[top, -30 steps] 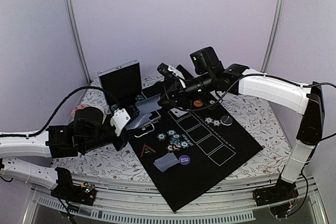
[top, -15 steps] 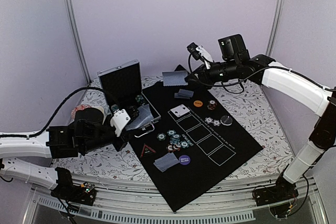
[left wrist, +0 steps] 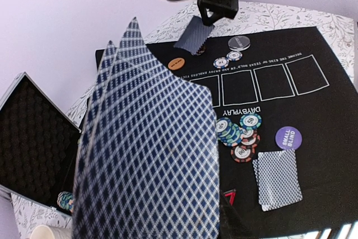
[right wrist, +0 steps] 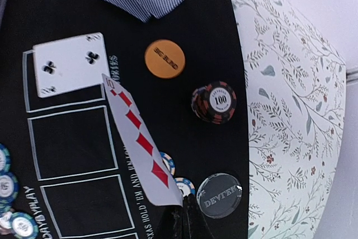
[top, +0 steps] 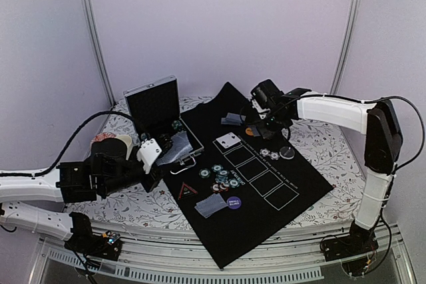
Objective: Distribute texas hold em gaming equipment
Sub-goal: Flop the poker card in the community card area.
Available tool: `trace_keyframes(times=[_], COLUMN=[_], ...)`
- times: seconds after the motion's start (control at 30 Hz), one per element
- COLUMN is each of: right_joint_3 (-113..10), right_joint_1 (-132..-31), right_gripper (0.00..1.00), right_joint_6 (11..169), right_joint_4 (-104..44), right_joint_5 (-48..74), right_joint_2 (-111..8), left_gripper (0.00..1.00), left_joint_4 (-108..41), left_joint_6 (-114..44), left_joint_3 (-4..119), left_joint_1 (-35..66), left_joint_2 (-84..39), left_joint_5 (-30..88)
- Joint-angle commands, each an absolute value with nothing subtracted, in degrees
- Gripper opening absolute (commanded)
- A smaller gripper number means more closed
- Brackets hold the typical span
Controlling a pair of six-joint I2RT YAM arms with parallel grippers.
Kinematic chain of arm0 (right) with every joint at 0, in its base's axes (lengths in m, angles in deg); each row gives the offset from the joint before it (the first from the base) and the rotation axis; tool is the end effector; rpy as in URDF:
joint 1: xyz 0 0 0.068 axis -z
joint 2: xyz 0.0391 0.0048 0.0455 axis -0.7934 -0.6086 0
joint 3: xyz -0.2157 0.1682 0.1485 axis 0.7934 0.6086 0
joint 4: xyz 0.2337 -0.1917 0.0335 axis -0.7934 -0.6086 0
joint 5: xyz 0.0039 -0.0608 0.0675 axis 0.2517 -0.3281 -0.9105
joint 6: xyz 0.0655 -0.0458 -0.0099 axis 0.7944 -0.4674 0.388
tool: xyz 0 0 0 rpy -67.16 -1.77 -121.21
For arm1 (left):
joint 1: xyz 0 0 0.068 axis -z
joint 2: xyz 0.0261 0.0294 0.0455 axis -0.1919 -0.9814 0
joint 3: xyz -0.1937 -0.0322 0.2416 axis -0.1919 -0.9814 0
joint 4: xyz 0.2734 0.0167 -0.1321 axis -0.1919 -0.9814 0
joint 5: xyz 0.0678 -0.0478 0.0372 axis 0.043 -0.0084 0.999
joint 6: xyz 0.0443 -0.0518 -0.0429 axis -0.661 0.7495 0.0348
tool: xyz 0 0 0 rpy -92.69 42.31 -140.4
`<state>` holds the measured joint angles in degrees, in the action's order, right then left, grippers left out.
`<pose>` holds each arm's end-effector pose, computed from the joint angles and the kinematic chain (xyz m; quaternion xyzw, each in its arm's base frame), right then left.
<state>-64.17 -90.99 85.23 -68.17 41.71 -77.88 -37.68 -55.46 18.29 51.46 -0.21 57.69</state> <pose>0.3901 0.2776 0.2493 -0.2437 0.9126 -0.0719 0.3204 0.1409 -0.2187 0.2600 0.4000 0.7188 -0.1161 0.5567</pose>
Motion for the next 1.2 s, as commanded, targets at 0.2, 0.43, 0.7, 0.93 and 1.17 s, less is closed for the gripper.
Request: trace_keyframes(times=[0.2,0.43,0.7,0.93,1.17], right_joint_3=[-72.7,-76.6,-79.0,-78.6,-77.4], right_joint_1=[-95.7,-98.6,-98.4,-95.8,-94.8], right_gripper=[0.02,0.02,0.02,0.02,0.27], right_joint_6=[87.6,88.2,88.2,91.2,92.6], right_joint_4=[-78.5,-81.9,-79.7,-74.2,-71.1], right_joint_5=[51.2,39.5,20.4,8.9,2.0], right_joint_2=[-93.2,-99.6,-102.0,-101.5,-100.4], left_gripper=[0.34,0.34,0.34,0.34,0.34], left_joint_4=[-37.1,-37.6,-38.1,-38.4,-38.6], left_joint_6=[-54.4,-54.6,-54.4,-54.3,-54.3], left_joint_3=[17.8,18.1,18.0,18.1,17.9], left_joint_1=[52.0,52.0,52.0,52.0,52.0], left_joint_2=[2.4,2.4,2.7,2.9,3.1], left_joint_5=[58.4,58.6,58.6,58.8,59.0])
